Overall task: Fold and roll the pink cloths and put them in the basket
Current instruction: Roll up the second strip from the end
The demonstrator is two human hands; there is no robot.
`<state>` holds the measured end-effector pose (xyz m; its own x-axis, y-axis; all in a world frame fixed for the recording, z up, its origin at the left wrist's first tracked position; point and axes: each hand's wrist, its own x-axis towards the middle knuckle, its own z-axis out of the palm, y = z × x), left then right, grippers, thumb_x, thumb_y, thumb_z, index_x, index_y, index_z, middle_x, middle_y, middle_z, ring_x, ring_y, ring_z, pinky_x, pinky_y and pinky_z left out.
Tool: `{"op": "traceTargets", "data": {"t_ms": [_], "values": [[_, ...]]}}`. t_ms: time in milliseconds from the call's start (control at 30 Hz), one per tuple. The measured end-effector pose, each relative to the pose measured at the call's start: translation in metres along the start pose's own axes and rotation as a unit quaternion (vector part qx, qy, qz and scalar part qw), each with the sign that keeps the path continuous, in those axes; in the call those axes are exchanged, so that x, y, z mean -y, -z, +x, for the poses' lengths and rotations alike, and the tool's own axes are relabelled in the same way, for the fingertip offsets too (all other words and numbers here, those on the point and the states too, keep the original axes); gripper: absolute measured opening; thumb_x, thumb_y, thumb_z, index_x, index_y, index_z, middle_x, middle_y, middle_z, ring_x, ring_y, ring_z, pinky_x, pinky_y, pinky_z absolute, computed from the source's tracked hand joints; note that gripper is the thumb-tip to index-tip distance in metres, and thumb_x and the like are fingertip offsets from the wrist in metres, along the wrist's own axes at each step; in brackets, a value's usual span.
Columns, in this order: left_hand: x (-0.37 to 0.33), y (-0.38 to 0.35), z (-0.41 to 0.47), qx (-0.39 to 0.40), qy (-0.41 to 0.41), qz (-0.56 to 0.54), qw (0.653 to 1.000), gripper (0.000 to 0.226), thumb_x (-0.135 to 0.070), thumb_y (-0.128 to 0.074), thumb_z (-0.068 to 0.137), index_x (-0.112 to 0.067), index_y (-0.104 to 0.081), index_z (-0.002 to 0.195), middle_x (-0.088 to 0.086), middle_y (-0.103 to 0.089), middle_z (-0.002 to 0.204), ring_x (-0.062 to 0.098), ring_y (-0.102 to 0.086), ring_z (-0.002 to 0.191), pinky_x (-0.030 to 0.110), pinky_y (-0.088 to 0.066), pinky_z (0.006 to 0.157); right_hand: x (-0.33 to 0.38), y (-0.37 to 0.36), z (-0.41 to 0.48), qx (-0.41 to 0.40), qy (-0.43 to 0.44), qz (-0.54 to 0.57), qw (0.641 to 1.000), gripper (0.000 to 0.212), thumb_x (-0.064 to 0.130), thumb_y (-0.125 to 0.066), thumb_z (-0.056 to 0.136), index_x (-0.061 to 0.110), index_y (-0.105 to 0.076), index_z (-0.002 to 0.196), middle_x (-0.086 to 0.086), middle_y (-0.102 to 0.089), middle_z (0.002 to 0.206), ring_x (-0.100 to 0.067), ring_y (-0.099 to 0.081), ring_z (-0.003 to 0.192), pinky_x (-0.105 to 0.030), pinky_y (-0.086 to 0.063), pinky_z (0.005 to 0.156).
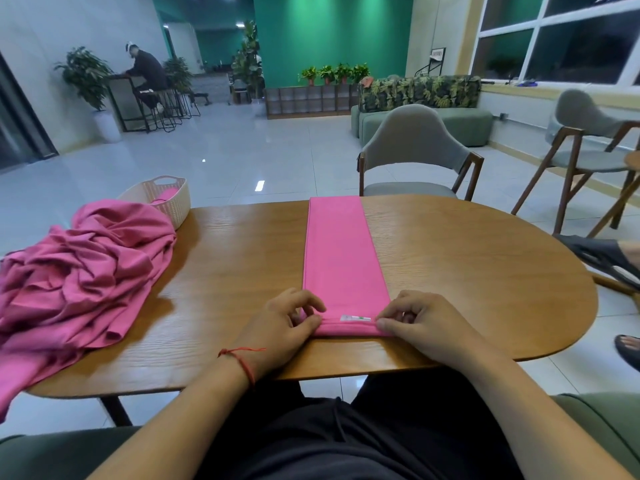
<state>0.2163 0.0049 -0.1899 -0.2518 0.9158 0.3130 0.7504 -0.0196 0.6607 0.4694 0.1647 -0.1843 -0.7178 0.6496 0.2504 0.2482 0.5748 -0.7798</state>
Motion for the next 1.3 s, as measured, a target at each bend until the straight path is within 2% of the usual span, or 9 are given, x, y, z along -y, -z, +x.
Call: {"op": "traceTargets", "data": {"t_ms": [67,200,333,433,533,633,867,1167,1300], "values": [[0.0,-0.001,-0.002,0.001,-0.022,0.019,1.0,0.024,-0.015,-0.068,0.095,-0.039,-0.07,0.099,-0.017,-0.058,0.1,0.009,-0.057,0.079,0.018,-0.046,0.074,0.001,0.001,-0.001,0.0,-0.004,-0.008,1.0,0.013,0.031,-0.091,0.084,0.042,-0.084,0.083,0.012,-0.068,0.082,-0.006,-0.06,0.071,-0.022,-0.048,0.069],[-0.002,0.0,-0.005,0.024,-0.121,0.075,0.99,0.037,-0.002,-0.063,0.091,-0.035,-0.075,0.102,-0.019,-0.059,0.108,0.005,-0.053,0.109,0.016,-0.043,0.095,0.002,0.005,-0.003,0.005,-0.014,0.045,0.999,0.019,0.016,-0.089,0.086,0.035,-0.085,0.086,0.007,-0.068,0.094,-0.021,-0.068,0.082,-0.029,-0.056,0.072],[-0.001,-0.002,-0.006,0.03,-0.141,0.095,0.985,0.042,0.003,-0.063,0.086,-0.032,-0.079,0.104,-0.019,-0.065,0.103,0.008,-0.054,0.104,0.027,-0.05,0.092,0.0,0.004,-0.011,0.017,0.059,0.006,0.998,0.038,-0.006,-0.077,0.087,0.032,-0.082,0.084,0.007,-0.07,0.102,-0.018,-0.069,0.095,-0.035,-0.054,0.075],[-0.004,-0.001,-0.009,0.029,-0.144,0.106,0.983,0.04,-0.005,-0.056,0.085,-0.031,-0.079,0.105,-0.019,-0.065,0.105,0.007,-0.056,0.101,0.031,-0.051,0.09,0.001,0.003,-0.012,0.024,0.085,-0.043,0.995,0.042,-0.004,-0.075,0.091,0.037,-0.083,0.09,0.015,-0.072,0.106,-0.016,-0.069,0.105,-0.03,-0.052,0.086],[-0.011,-0.001,-0.012,0.022,-0.158,0.133,0.978,0.018,-0.024,-0.064,0.088,-0.033,-0.073,0.101,-0.02,-0.063,0.103,0.005,-0.055,0.098,0.034,-0.051,0.088,0.003,0.002,-0.011,0.024,0.095,-0.073,0.993,0.037,0.003,-0.076,0.091,0.039,-0.083,0.094,0.017,-0.073,0.106,-0.014,-0.068,0.108,-0.031,-0.052,0.092],[-0.01,-0.002,-0.009,0.018,-0.145,0.132,0.98,0.008,-0.039,-0.07,0.091,-0.034,-0.071,0.098,-0.021,-0.061,0.1,0.001,-0.052,0.098,0.034,-0.051,0.087,0.006,0.002,-0.012,0.039,0.096,-0.087,0.991,0.024,0.017,-0.081,0.088,0.04,-0.081,0.094,0.016,-0.071,0.106,-0.016,-0.066,0.107,-0.033,-0.052,0.09],[-0.001,-0.006,-0.005,-0.013,-0.105,0.111,0.988,0.017,-0.051,-0.065,0.096,-0.035,-0.07,0.098,-0.019,-0.062,0.097,0.002,-0.055,0.099,0.032,-0.05,0.089,0.006,0.001,-0.011,0.042,0.11,-0.126,0.985,0.015,0.039,-0.084,0.086,0.041,-0.075,0.098,0.018,-0.066,0.108,-0.013,-0.063,0.107,-0.027,-0.05,0.089],[0.002,-0.008,0.0,-0.05,-0.012,0.149,0.988,0.026,-0.061,-0.055,0.098,-0.037,-0.065,0.099,-0.018,-0.061,0.091,0.004,-0.051,0.095,0.037,-0.049,0.09,-0.003,-0.011,-0.006,-0.016,0.099,-0.134,0.986,0.006,0.035,-0.072,0.101,0.033,-0.077,0.104,0.02,-0.064,0.099,-0.008,-0.061,0.101,-0.024,-0.047,0.087],[-0.005,-0.008,0.001,-0.047,0.042,0.117,0.991,0.019,-0.054,-0.062,0.097,-0.036,-0.057,0.099,-0.016,-0.059,0.091,0.003,-0.053,0.087,0.033,-0.048,0.088,0.0,-0.007,-0.003,-0.008,0.048,-0.075,0.996,0.009,0.031,-0.074,0.1,0.036,-0.079,0.095,0.017,-0.065,0.093,-0.01,-0.064,0.088,-0.017,-0.05,0.072]]}}
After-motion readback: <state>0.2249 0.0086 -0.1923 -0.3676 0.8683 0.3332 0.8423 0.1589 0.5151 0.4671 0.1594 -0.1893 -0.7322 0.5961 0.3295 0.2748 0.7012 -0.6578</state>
